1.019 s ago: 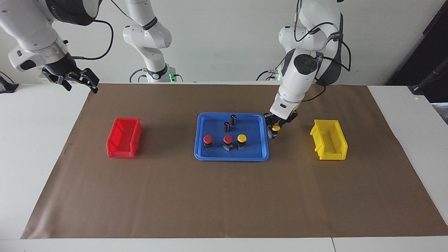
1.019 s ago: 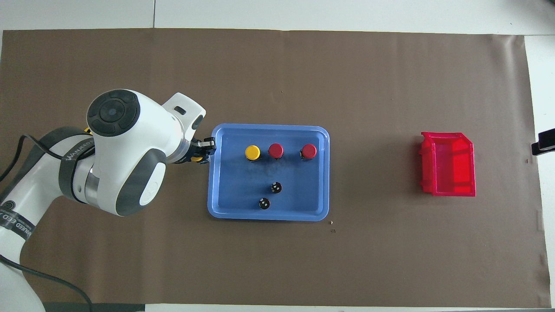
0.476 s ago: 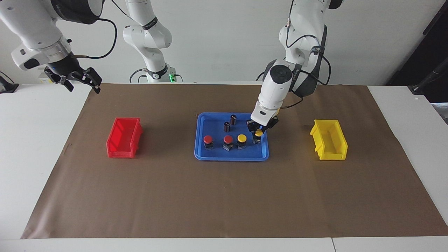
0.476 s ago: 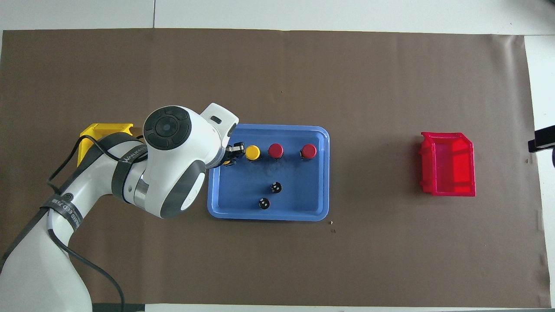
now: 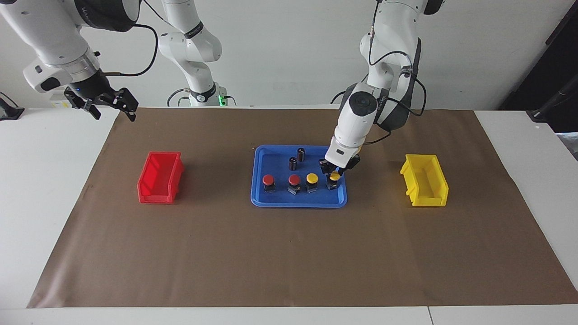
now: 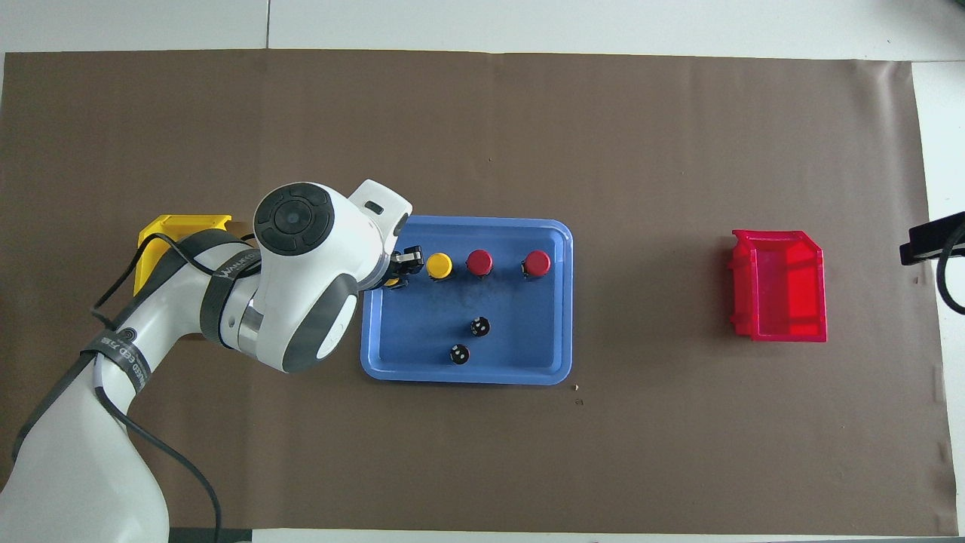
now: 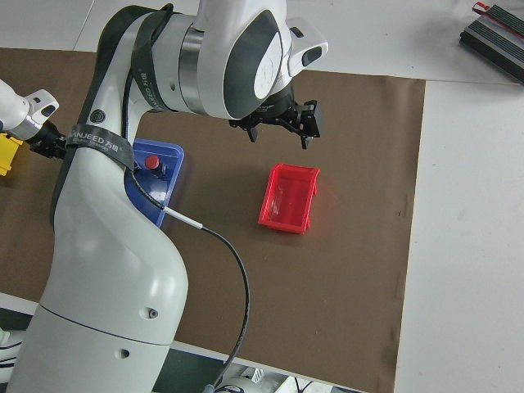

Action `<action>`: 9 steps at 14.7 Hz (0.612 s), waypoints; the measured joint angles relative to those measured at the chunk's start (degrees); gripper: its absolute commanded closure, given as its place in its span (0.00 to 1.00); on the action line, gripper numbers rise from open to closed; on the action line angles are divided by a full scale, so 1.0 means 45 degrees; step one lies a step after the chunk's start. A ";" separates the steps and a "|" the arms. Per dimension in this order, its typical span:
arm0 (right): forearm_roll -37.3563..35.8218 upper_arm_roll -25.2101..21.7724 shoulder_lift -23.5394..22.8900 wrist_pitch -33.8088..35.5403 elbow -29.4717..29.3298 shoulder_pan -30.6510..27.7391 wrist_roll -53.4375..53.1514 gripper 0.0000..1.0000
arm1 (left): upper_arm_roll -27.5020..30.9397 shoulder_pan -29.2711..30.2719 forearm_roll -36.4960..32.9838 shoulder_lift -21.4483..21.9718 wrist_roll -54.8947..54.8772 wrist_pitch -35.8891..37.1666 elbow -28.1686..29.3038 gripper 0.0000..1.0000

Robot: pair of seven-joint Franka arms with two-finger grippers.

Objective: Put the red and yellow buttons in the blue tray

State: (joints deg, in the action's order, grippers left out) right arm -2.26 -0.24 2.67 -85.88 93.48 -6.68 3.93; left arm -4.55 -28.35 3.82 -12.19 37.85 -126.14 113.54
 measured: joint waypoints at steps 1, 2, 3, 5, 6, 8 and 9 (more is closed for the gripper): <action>0.0000 -0.0001 0.0000 0.0000 0.0002 0.0065 0.0000 0.00 | -0.0001 -0.0001 0.0000 0.0000 0.0000 -0.0001 0.0000 0.06; 0.0000 0.0001 0.0000 0.0000 0.0003 0.0104 0.0000 0.00 | 0.0000 -0.0001 0.0000 0.0001 0.0000 -0.0001 -0.0010 0.00; 0.0000 0.0001 0.0001 0.0000 0.0003 0.0117 0.0000 0.00 | 0.0008 0.0002 0.0000 0.0007 0.0000 0.0081 -0.0079 0.00; 0.0000 -0.0001 0.0001 0.0000 0.0004 0.0116 0.0000 0.00 | 0.0090 0.0067 0.0000 0.0076 -0.0150 0.1139 -0.0794 0.00; 0.0000 -0.0001 0.0001 0.0000 0.0006 0.0116 0.0000 0.00 | 0.0150 0.0209 -0.0001 0.0167 -0.0539 0.2153 -0.1495 0.00; 0.0000 -0.0001 0.0001 0.0000 0.0007 0.0116 0.0000 0.00 | 0.0231 0.0895 -0.0002 0.0418 -0.2078 0.4383 -0.3128 0.00; 0.0000 -0.0001 0.0001 0.0000 0.0007 0.0116 0.0000 0.00 | 0.0267 0.1389 -0.0003 0.0564 -0.2966 0.5335 -0.3883 0.00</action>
State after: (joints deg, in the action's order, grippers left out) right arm -2.26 -0.25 2.68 -85.88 93.51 -6.16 3.93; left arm -3.35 -22.10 3.81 -9.65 24.51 -102.14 96.07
